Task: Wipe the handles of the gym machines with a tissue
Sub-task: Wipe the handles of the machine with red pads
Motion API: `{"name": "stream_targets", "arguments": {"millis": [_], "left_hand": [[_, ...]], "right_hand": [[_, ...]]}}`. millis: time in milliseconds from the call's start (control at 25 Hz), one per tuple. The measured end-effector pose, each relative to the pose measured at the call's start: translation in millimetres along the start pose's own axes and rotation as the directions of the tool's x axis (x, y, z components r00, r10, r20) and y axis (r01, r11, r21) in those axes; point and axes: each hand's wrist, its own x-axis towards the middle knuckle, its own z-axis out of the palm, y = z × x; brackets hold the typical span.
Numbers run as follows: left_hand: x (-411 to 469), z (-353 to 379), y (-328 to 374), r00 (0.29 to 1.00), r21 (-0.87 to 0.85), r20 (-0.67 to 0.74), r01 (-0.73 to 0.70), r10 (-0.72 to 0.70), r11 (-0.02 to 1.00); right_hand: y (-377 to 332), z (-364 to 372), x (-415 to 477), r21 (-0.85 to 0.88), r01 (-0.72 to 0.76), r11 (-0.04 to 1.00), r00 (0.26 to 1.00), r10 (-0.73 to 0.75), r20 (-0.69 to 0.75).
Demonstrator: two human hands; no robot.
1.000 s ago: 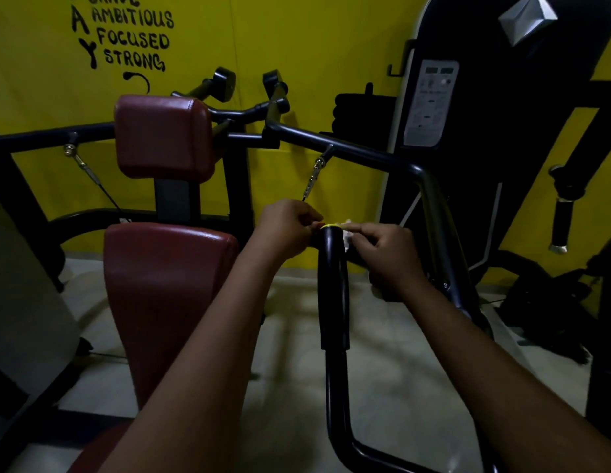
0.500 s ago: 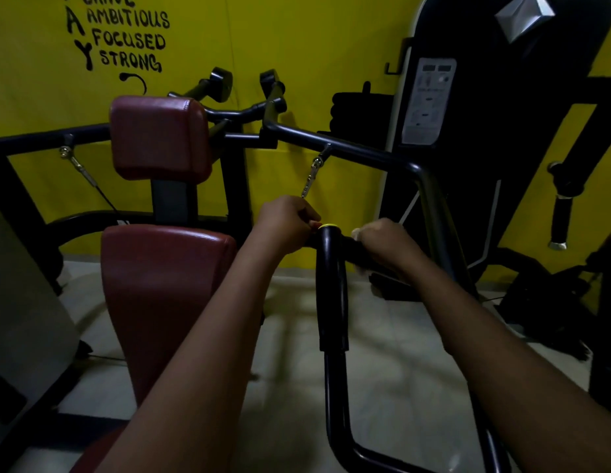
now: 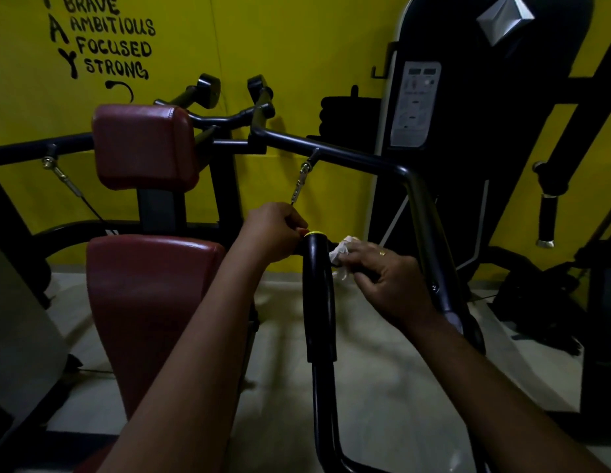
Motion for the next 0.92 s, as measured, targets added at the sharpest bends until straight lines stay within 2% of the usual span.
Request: {"name": "stream_targets", "arguments": {"millis": [80,160,280,360,440,520,600,640,720,800,840,920], "left_hand": [[3,-1,5,0.999,0.052,0.027,0.02,-0.022,0.998],[6,-2,9,0.998,0.065,0.052,0.037,-0.04,0.997],[10,-1,6,0.996,-0.002,0.087,0.01,-0.01,1.0],[8,0,-1,0.993,-0.117,0.113,0.047,-0.033,0.992],[8,-1,-7,0.989,-0.218,0.139,0.088,-0.058,0.972],[5,-2,-11,0.986,-0.266,0.164,0.084,-0.041,0.96],[4,-3,-11,0.984,-0.25,0.178,0.065,-0.02,0.966],[5,-3,-12,0.986,-0.225,0.168,0.053,-0.015,0.973],[7,-2,-13,0.991,-0.174,0.131,0.033,-0.01,0.984],[11,-1,-14,0.992,-0.177,0.124,0.029,-0.007,0.984],[11,0,-14,0.991,-0.198,0.13,0.032,-0.006,0.98],[9,0,-12,0.988,-0.274,0.153,0.055,-0.013,0.96]], "right_hand": [[3,7,-2,-0.073,0.111,0.991,0.994,-0.11,0.009],[-1,18,7,-0.028,0.136,0.99,0.99,-0.136,0.031],[0,21,10,0.027,0.22,0.975,0.976,-0.22,0.007],[7,13,5,0.009,0.297,0.955,0.955,-0.297,-0.022],[7,3,2,0.016,0.227,0.974,0.974,-0.227,-0.026],[0,2,14,0.047,0.068,0.997,0.997,-0.069,0.022],[-8,6,44,0.055,-0.167,0.984,0.966,0.152,0.209],[-10,12,63,0.036,-0.288,0.957,0.904,0.259,0.34],[-13,26,96,0.015,-0.539,0.842,0.691,0.432,0.579],[-16,37,116,-0.006,-0.709,0.705,0.495,0.504,0.707],[-16,40,119,-0.051,-0.738,0.673,0.418,0.515,0.748],[-14,35,119,-0.177,-0.695,0.697,0.298,0.503,0.812]]}}
